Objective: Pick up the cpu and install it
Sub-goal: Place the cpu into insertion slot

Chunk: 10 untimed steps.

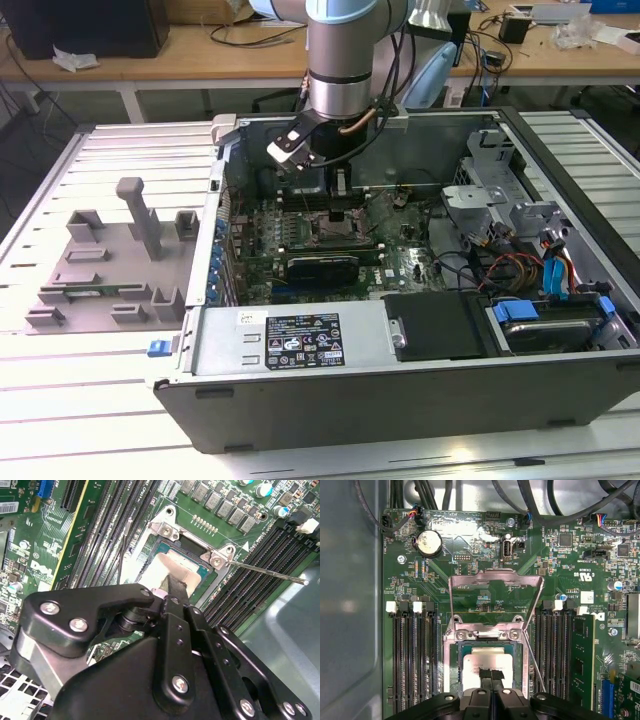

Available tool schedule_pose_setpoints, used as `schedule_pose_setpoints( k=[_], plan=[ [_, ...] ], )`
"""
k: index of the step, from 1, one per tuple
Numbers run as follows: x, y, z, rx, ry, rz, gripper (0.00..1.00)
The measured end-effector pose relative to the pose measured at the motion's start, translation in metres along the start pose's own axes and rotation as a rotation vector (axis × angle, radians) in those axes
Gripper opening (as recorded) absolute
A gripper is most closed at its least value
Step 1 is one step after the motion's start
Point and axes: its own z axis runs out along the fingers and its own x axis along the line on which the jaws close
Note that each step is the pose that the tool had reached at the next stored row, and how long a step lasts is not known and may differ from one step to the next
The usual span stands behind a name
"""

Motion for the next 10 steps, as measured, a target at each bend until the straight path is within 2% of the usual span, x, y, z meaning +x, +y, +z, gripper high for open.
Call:
schedule_pose_setpoints(
  k=[2, 6, 8, 10],
  plan=[
    [0.0, 0.0, 0.0, -0.0001, 0.0007, 0.0, 0.11],
    [-0.0024, 0.0, 0.0007, -0.0006, 0.0102, 0.0, 0.11],
    [-0.0053, 0.0, 0.0024, -0.0041, 0.0195, 0.0, 0.11],
    [-0.0054, 0.0, 0.0029, -0.0051, 0.0378, 0.0, 0.11]
  ],
)
